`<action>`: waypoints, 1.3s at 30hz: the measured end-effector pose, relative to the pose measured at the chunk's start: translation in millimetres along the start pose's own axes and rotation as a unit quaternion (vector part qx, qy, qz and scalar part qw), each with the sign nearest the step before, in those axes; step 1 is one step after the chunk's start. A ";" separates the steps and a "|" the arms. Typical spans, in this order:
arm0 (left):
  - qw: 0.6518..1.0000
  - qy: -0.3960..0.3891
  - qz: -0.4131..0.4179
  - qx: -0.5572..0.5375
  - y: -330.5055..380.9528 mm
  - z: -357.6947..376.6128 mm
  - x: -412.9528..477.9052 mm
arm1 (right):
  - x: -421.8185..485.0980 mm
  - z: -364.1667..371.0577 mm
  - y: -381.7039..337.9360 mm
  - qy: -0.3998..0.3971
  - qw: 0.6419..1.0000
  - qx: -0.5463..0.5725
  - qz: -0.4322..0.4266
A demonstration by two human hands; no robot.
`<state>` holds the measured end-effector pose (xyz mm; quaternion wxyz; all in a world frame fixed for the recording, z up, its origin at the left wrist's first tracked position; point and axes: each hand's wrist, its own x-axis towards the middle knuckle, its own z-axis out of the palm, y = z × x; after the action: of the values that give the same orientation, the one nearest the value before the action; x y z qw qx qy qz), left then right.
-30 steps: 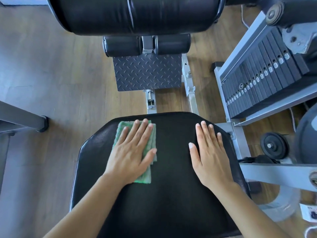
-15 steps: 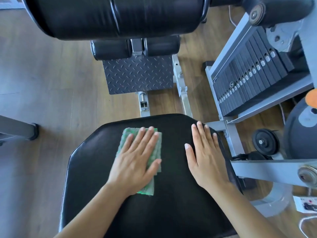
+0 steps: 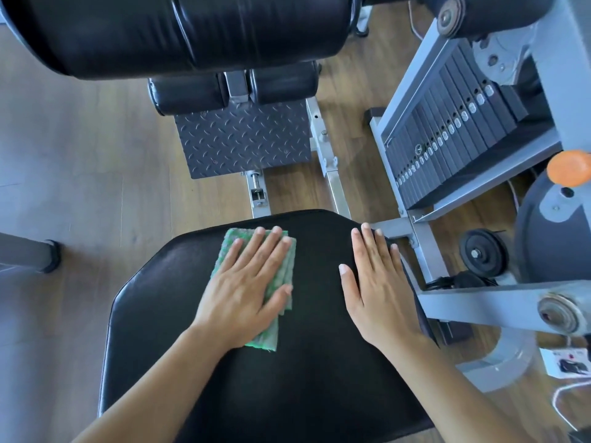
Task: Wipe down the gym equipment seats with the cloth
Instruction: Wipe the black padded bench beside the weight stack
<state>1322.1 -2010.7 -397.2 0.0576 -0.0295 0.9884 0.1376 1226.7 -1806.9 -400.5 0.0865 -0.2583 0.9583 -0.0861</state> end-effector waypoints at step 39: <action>1.000 -0.002 0.016 -0.011 55.5 8.7 -2.4 | -14.5 -10.1 26.4 0.014 1.000 0.009 -0.004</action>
<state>1321.2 -1954.9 -390.3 0.0572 -0.0142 0.9871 0.1492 1224.2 -1775.9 -394.4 0.0749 -0.2601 0.9576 -0.0984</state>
